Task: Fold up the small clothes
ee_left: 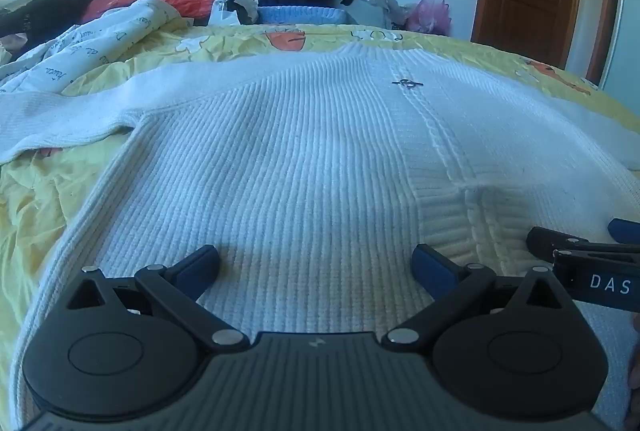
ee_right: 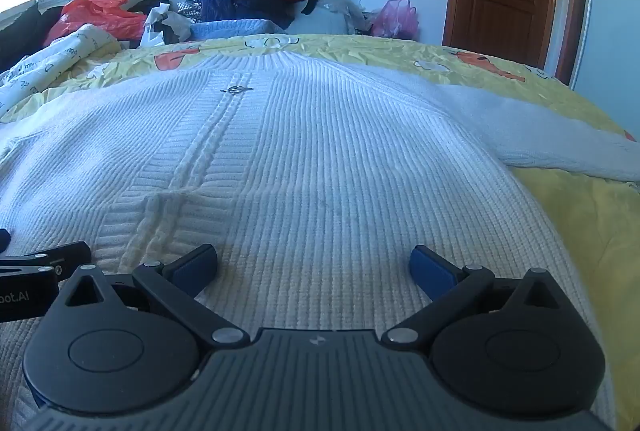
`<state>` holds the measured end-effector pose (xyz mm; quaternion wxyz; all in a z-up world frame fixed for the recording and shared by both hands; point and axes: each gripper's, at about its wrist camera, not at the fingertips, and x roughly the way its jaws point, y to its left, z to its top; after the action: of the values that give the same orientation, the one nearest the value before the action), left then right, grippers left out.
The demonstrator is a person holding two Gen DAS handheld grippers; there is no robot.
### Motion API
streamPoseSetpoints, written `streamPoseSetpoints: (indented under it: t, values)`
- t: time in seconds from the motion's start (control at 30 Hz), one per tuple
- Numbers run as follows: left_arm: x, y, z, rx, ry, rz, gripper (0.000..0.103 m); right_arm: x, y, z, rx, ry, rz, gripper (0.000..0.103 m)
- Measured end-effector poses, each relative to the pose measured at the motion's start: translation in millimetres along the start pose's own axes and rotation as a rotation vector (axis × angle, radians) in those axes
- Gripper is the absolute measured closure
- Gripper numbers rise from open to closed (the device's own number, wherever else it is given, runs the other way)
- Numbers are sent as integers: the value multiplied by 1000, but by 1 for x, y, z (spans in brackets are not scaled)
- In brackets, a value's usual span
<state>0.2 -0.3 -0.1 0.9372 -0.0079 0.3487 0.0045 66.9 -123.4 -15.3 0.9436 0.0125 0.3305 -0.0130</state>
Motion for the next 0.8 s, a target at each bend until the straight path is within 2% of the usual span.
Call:
streamPoseSetpoints:
  t: [0.8]
  values:
    - [-1, -1, 0, 6, -10, 9, 0, 0, 0, -1, -2, -1, -2, 0]
